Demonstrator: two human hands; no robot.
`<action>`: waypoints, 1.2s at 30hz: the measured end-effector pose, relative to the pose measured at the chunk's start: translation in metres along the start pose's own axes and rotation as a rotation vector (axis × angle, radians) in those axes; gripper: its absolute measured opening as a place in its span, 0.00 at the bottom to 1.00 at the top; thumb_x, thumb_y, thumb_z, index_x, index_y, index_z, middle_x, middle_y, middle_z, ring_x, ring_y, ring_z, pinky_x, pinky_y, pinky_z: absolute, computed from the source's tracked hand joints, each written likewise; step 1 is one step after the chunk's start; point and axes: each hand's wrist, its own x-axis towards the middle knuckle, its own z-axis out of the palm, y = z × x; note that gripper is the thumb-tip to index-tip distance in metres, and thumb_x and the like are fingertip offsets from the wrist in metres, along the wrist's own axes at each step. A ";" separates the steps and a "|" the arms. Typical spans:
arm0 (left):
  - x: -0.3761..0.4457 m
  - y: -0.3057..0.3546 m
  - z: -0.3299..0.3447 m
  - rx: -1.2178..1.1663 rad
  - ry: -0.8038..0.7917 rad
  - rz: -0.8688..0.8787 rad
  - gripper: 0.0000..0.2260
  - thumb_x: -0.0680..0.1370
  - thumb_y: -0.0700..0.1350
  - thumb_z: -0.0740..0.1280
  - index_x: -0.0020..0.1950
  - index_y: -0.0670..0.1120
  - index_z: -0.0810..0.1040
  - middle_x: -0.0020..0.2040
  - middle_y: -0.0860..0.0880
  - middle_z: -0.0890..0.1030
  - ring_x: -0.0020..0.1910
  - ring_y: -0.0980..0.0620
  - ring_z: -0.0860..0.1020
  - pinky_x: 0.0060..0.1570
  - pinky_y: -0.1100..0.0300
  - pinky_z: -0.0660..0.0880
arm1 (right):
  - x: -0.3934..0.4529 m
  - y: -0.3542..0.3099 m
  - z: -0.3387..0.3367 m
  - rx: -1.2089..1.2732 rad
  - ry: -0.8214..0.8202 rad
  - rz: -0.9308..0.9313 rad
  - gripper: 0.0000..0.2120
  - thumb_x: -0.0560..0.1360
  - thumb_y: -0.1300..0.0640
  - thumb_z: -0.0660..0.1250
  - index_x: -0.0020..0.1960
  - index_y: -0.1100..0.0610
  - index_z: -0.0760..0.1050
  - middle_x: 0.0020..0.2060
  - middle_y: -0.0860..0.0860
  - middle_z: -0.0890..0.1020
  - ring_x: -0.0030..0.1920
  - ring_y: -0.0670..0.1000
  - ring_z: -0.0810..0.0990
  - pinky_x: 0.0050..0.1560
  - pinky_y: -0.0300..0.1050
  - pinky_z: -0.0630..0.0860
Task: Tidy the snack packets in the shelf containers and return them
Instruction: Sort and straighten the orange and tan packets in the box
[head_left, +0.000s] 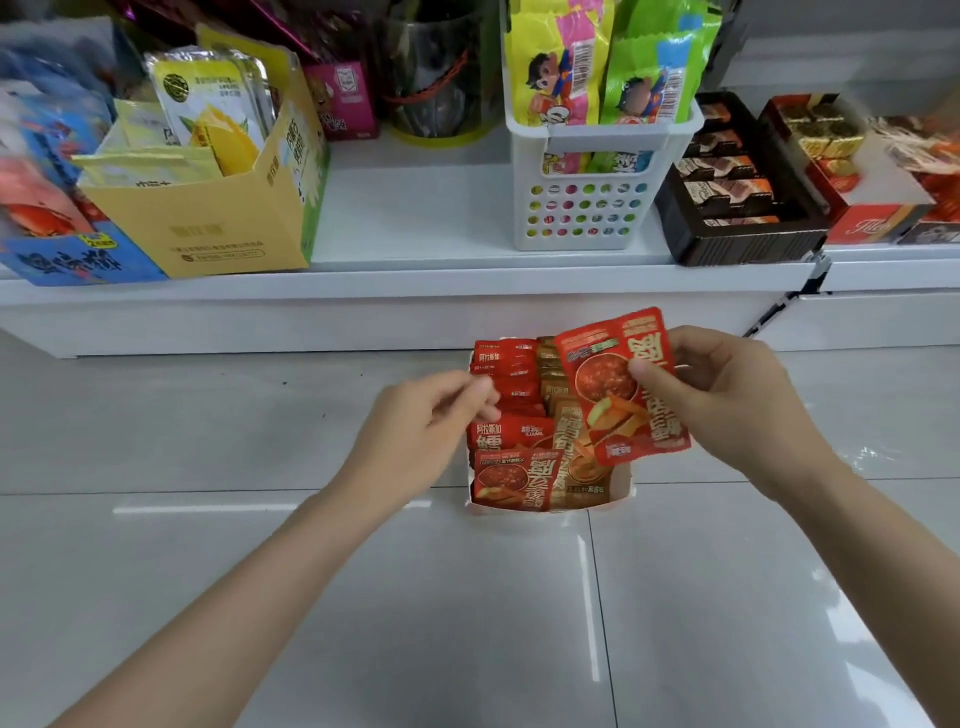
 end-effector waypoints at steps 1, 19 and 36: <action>-0.007 -0.006 -0.002 0.056 -0.053 -0.007 0.09 0.81 0.50 0.64 0.51 0.51 0.84 0.45 0.57 0.86 0.48 0.61 0.83 0.54 0.61 0.78 | -0.002 0.003 -0.002 0.034 0.024 -0.007 0.02 0.76 0.53 0.72 0.48 0.48 0.82 0.42 0.42 0.87 0.42 0.44 0.86 0.41 0.43 0.84; -0.035 -0.051 0.009 -0.099 -0.096 -0.076 0.08 0.75 0.38 0.74 0.45 0.50 0.79 0.41 0.52 0.84 0.41 0.57 0.84 0.44 0.69 0.76 | -0.026 0.035 0.060 -0.251 -0.146 -0.081 0.03 0.75 0.51 0.72 0.46 0.47 0.86 0.36 0.35 0.84 0.39 0.37 0.83 0.41 0.35 0.79; -0.033 -0.054 0.003 0.104 -0.201 0.080 0.06 0.78 0.45 0.71 0.51 0.52 0.86 0.48 0.64 0.84 0.52 0.65 0.81 0.53 0.74 0.72 | -0.002 0.013 0.059 -0.410 -0.159 -0.203 0.12 0.70 0.51 0.78 0.53 0.52 0.83 0.42 0.43 0.83 0.43 0.41 0.82 0.47 0.31 0.78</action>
